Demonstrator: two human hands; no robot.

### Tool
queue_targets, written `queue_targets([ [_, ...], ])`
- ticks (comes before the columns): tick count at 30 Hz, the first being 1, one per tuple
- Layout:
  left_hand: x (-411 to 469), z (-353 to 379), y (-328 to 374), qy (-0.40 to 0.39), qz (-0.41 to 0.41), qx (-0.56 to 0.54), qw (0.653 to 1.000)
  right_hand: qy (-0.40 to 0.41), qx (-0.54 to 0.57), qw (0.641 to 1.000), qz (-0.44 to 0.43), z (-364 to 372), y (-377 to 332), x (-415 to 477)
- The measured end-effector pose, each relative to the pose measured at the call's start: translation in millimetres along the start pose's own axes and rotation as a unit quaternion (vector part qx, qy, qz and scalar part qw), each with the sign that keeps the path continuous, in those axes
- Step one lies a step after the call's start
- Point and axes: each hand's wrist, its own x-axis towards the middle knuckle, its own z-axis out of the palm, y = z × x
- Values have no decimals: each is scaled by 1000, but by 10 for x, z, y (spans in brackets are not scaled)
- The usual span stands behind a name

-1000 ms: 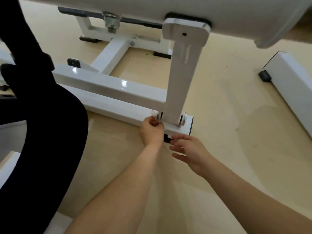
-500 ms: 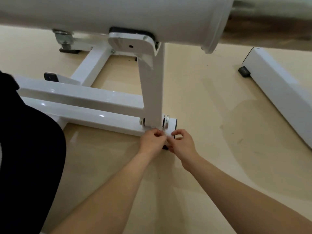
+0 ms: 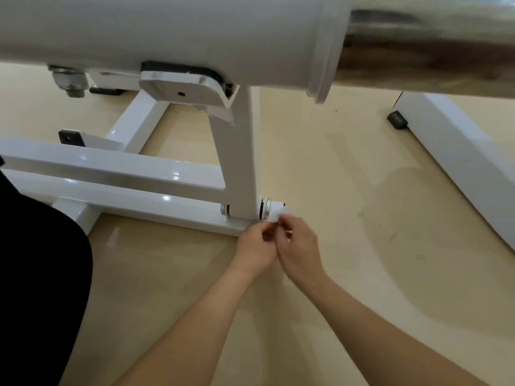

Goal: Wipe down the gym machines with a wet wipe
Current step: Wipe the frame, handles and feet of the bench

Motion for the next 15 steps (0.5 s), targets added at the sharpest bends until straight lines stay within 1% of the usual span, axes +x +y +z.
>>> queue_targets([
  [1,-5,-15,6,-2,-16,-43,999,-63,-58,995,-45,53,28,-93],
  [2,-23,-29,-1,2,-34,-72,997,-109,-119,984,-80,87,84,-142],
  [4,-73,-74,-11,39,-65,-96,993,-140,-222,954,-145,131,194,-35],
  [5,-99,-96,-38,60,-74,-88,992,-149,-258,944,-146,127,185,80],
  [6,-137,-116,-64,71,-77,-73,992,-168,-288,934,-126,120,169,209],
  [8,-211,-140,-124,69,-71,-42,994,-194,-324,920,-104,116,147,408],
  [10,-283,-163,-174,65,-72,-13,995,-185,-322,923,-102,116,154,375],
  [11,-312,-175,-184,67,-77,1,995,-166,-322,925,-115,124,192,282],
  [15,-306,-202,-246,71,-91,20,993,-116,-322,917,-204,184,409,-165],
])
